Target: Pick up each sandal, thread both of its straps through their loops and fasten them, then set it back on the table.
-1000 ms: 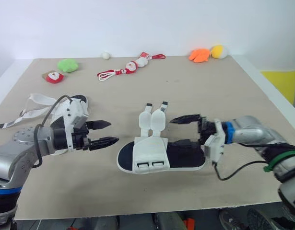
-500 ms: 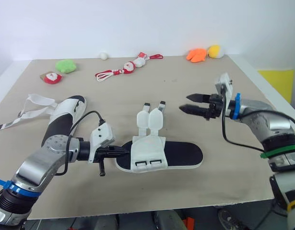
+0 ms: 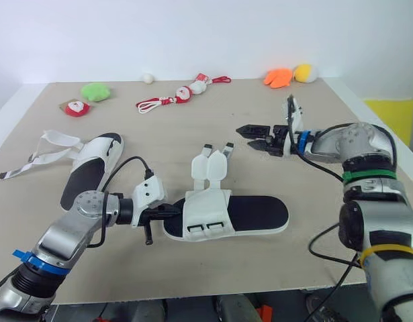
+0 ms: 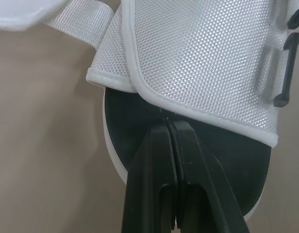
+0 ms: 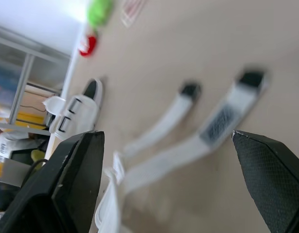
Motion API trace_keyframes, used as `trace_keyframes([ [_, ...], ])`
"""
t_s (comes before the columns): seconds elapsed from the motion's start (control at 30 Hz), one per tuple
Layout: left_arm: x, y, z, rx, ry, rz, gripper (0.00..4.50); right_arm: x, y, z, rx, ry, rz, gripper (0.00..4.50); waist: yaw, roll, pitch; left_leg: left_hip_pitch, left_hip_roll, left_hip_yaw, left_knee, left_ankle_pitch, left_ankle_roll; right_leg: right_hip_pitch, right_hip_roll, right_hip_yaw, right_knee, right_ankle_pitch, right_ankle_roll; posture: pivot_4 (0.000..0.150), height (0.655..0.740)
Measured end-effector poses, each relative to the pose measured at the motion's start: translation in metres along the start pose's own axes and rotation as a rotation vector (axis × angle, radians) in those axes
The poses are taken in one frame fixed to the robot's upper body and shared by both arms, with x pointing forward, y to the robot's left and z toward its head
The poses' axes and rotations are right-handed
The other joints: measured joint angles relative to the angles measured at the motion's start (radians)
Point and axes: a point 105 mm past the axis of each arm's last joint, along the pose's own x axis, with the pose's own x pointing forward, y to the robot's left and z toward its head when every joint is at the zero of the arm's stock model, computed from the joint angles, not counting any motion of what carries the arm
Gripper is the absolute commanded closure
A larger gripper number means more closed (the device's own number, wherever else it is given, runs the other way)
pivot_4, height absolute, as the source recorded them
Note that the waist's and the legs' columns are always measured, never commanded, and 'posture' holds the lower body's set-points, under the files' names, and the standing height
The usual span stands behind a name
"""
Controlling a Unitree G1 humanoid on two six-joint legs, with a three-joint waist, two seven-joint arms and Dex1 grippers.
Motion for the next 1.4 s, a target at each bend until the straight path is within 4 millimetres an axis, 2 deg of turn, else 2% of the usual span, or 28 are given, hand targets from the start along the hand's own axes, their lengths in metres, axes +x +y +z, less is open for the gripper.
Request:
trace_keyframes([
  [0.13, 0.000, 0.001, 0.000, 0.001, -0.001, 0.006, 4.44, 0.013, -0.007, -0.014, 0.089, 0.037, -0.021, 0.00, -0.001, 0.000, 0.000, 0.000, 0.000, 0.000, 0.000, 0.000, 0.000, 0.000, 0.000, 0.000, 0.000, 0.000, 0.001, 0.150, 0.7400],
  [0.33, 0.000, 0.001, 0.000, 0.004, 0.003, 0.012, 4.44, 0.031, -0.011, -0.021, 0.143, 0.014, -0.008, 0.00, -0.003, 0.000, 0.000, 0.000, 0.000, 0.000, 0.000, 0.000, 0.000, 0.000, 0.000, 0.000, 0.000, 0.001, 0.001, 0.150, 0.7400],
  [0.5, 0.000, 0.001, -0.001, 0.012, 0.008, 0.018, 4.44, 0.045, -0.008, -0.017, 0.166, -0.046, 0.019, 0.00, -0.005, 0.000, 0.000, 0.000, 0.000, 0.000, 0.000, 0.000, 0.000, 0.000, 0.001, 0.000, 0.000, 0.001, 0.002, 0.150, 0.7400],
  [0.6, 0.000, 0.001, -0.001, 0.014, 0.007, 0.022, 4.50, 0.051, -0.008, -0.015, 0.172, -0.083, 0.018, 0.76, -0.005, 0.000, 0.000, 0.000, 0.000, 0.000, 0.000, 0.000, 0.000, 0.000, 0.001, 0.000, 0.000, 0.001, 0.002, 0.150, 0.7400],
  [0.83, 0.000, 0.000, -0.001, 0.013, 0.004, 0.031, 4.50, 0.057, -0.017, -0.016, 0.159, -0.113, -0.016, 4.23, -0.005, 0.000, 0.000, 0.000, 0.000, 0.000, 0.000, 0.000, 0.000, 0.000, 0.000, 0.000, -0.001, 0.001, 0.002, 0.150, 0.7400],
  [0.87, 0.000, 0.000, -0.001, 0.011, 0.005, 0.032, 4.50, 0.058, -0.014, -0.014, 0.150, -0.119, 0.003, 4.46, -0.006, 0.000, 0.000, 0.000, 0.000, 0.000, 0.000, 0.000, 0.000, 0.000, 0.000, 0.000, -0.001, 0.001, 0.002, 0.150, 0.7400],
  [1.0, 0.000, 0.000, -0.001, 0.010, 0.003, 0.038, 4.50, 0.056, 0.001, -0.003, -0.034, -0.147, 0.070, 4.46, -0.006, 0.001, 0.000, 0.000, 0.000, 0.000, 0.000, 0.000, 0.000, 0.000, 0.001, 0.000, -0.001, 0.001, 0.002, 0.150, 0.7400],
  [1.1, 0.000, 0.000, -0.001, 0.009, 0.002, 0.036, 4.50, 0.051, 0.028, 0.008, -0.244, -0.175, 0.194, 4.46, -0.006, 0.002, 0.000, 0.000, 0.000, 0.000, -0.001, 0.000, 0.000, 0.000, 0.001, 0.000, -0.001, 0.000, 0.003, 0.150, 0.7400],
  [1.17, 0.000, 0.000, -0.001, 0.009, 0.000, 0.033, 4.50, 0.043, 0.056, 0.011, -0.440, -0.204, 0.322, 4.46, -0.005, 0.002, 0.001, 0.000, 0.000, -0.001, -0.001, 0.000, 0.000, 0.000, 0.001, -0.001, -0.001, -0.001, 0.005, 0.150, 0.7400],
  [1.27, 0.000, 0.000, -0.001, 0.008, -0.001, 0.031, 4.50, 0.028, 0.096, -0.003, -0.760, -0.232, 0.505, 4.46, -0.003, 0.002, 0.000, 0.000, 0.001, -0.002, -0.003, 0.000, -0.001, 0.000, 0.000, -0.002, -0.001, -0.002, 0.006, 0.150, 0.7400],
  [1.4, 0.000, 0.001, -0.001, 0.005, 0.000, 0.032, 4.50, 0.015, 0.122, -0.040, -1.119, -0.241, 0.659, 4.46, -0.003, 0.002, 0.000, 0.001, 0.001, -0.003, -0.003, -0.001, -0.001, 0.000, 0.001, -0.003, 0.000, -0.003, 0.006, 0.150, 0.7400],
])
